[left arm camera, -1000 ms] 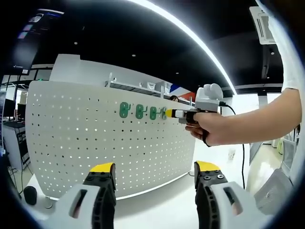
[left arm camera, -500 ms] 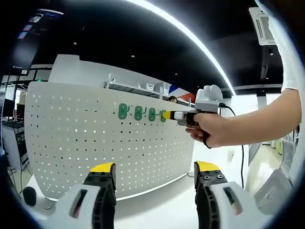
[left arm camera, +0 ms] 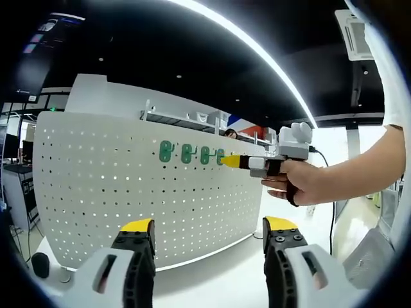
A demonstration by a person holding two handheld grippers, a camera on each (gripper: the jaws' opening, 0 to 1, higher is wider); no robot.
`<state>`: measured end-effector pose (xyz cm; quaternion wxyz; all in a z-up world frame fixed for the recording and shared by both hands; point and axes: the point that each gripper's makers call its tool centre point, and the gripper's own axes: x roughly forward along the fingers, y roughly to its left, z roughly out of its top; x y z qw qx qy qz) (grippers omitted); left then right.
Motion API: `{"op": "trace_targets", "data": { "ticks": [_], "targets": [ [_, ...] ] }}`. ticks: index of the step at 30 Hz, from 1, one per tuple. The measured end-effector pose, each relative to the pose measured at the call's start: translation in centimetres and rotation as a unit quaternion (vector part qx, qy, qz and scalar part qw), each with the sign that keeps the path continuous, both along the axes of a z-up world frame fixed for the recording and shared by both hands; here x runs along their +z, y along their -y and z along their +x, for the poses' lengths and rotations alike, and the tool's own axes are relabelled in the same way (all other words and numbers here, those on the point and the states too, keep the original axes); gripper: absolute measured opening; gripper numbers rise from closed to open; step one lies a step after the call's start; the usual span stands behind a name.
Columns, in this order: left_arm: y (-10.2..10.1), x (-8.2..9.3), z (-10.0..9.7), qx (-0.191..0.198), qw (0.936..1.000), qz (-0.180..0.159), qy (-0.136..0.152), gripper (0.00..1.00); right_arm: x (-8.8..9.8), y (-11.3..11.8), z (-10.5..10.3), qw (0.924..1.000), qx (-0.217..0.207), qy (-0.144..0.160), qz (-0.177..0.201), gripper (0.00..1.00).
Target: Insert the hook assembly into the mounting plate slot until the hook locks in place.
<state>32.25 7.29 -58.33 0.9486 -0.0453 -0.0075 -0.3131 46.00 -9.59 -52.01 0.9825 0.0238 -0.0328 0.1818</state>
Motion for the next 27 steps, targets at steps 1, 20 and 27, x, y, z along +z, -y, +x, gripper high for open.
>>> {"op": "trace_targets", "data": {
  "ticks": [1, 20, 27],
  "targets": [
    [0.0, 0.1, 0.0, 0.000, 1.0000, -0.001, 0.001, 0.70, 0.0, 0.0, 0.0, 1.0000, 0.000, 0.000, -0.002, 0.44],
    [-0.8, 0.7, 0.2, 0.007, 0.9999, 0.000, 0.009, 0.71, 0.0, 0.0, -2.6, 0.9986, 0.049, 0.017, 0.011, 0.44],
    [-0.9, 1.0, 0.3, 0.009, 0.9999, 0.001, 0.012, 0.72, -0.5, -0.4, -3.8, 0.9973, 0.071, 0.016, 0.008, 0.49]
  ]
}}
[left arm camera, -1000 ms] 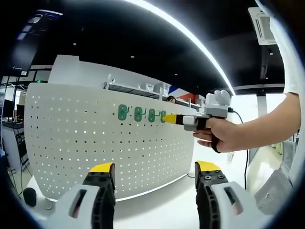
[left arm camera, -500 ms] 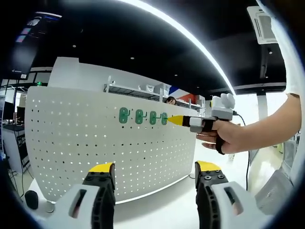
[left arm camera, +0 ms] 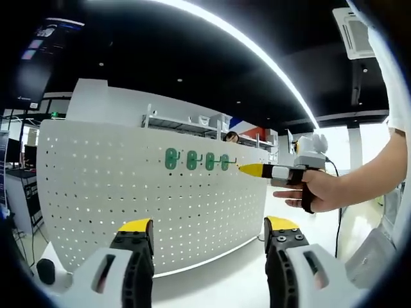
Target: Insert the hook assembly into the mounting plate slot until the hook locks in place.
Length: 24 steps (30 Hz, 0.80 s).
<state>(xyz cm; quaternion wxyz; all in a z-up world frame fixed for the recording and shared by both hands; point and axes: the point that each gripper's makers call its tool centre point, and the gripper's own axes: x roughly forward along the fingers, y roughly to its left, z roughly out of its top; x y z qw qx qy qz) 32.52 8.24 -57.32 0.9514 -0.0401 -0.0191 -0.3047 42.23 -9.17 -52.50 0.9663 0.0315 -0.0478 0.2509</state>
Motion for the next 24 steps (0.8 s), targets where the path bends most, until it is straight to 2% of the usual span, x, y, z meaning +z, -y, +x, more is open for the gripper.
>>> {"op": "trace_targets", "data": {
  "ticks": [7, 24],
  "targets": [
    [-0.1, 0.1, 0.1, 0.001, 1.0000, -0.001, 0.002, 0.73, 0.1, 0.1, -1.0, 0.9999, 0.011, 0.001, 0.013, 0.53],
    [-0.8, 0.6, 0.4, 0.010, 0.9999, 0.002, 0.010, 0.75, -0.4, -0.1, -3.3, 0.9993, 0.035, 0.000, 0.011, 0.57]
  ]
}}
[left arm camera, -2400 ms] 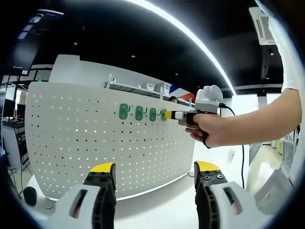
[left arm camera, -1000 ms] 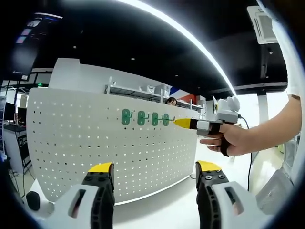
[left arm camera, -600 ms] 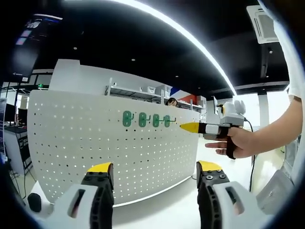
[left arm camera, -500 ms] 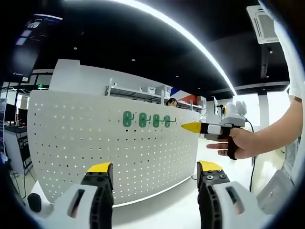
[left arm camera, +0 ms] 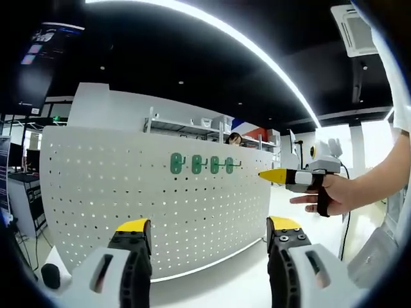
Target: Insert the hook assembly into the mounting plate slot until the hook locks in place.
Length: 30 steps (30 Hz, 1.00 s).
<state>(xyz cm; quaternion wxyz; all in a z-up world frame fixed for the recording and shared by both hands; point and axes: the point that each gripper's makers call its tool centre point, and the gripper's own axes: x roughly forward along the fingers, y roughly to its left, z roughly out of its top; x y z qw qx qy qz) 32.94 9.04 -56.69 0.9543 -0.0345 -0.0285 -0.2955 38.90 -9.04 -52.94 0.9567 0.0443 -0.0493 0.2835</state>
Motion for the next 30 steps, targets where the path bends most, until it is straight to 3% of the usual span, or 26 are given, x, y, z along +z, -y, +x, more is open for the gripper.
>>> {"op": "trace_targets", "data": {
  "ticks": [19, 30],
  "targets": [
    [-0.2, 0.4, -0.5, 0.002, 1.0000, 0.002, 0.005, 0.76, -1.8, 1.5, -4.7, 0.9998, 0.017, -0.005, -0.007, 0.59],
    [-0.6, 0.6, -1.0, 0.003, 1.0000, 0.001, 0.005, 0.76, -3.1, 2.3, -6.3, 0.9998, 0.009, -0.016, -0.004, 0.61]
  ]
}}
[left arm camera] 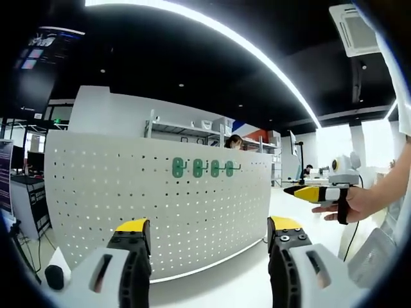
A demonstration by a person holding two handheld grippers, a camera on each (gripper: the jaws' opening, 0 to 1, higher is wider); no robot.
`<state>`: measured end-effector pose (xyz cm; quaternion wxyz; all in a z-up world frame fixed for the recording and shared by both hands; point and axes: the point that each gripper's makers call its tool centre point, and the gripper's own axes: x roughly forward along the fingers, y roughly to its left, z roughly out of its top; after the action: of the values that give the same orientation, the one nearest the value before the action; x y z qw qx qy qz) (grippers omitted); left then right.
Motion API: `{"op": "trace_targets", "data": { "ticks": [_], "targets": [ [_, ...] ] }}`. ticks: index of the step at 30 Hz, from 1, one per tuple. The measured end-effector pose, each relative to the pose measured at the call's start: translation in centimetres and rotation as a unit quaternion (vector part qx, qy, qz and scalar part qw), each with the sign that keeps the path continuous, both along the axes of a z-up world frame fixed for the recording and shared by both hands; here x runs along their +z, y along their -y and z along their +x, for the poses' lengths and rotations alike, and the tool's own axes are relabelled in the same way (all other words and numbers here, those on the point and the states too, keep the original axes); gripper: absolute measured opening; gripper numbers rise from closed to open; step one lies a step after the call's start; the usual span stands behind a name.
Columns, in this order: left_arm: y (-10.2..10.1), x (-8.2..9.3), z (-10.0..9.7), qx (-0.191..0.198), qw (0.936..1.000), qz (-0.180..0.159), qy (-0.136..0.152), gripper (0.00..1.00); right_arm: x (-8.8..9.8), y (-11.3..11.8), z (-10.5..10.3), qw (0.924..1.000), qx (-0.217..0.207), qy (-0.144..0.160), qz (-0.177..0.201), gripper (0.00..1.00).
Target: Insert the hook assembly into the mounting plate slot until the hook locks in place.
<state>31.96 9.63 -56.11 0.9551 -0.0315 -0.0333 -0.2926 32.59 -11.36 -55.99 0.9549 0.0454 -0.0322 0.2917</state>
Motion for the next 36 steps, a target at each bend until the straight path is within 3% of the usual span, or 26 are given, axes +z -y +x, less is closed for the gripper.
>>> {"op": "trace_targets", "data": {
  "ticks": [7, 13, 36],
  "targets": [
    [-0.5, 0.3, -0.5, 0.002, 0.9999, -0.011, 0.008, 0.76, -0.5, 0.6, -0.9, 1.0000, -0.002, -0.003, -0.001, 0.61],
    [-0.5, 0.4, -0.7, 0.002, 0.9998, 0.007, 0.016, 0.78, -0.7, 0.8, -1.7, 1.0000, 0.000, 0.001, 0.000, 0.63],
    [-1.6, -0.9, -2.4, 0.003, 1.0000, 0.007, 0.002, 0.82, -2.2, 2.4, -4.5, 0.9999, -0.010, -0.012, 0.001, 0.64]
  ]
}}
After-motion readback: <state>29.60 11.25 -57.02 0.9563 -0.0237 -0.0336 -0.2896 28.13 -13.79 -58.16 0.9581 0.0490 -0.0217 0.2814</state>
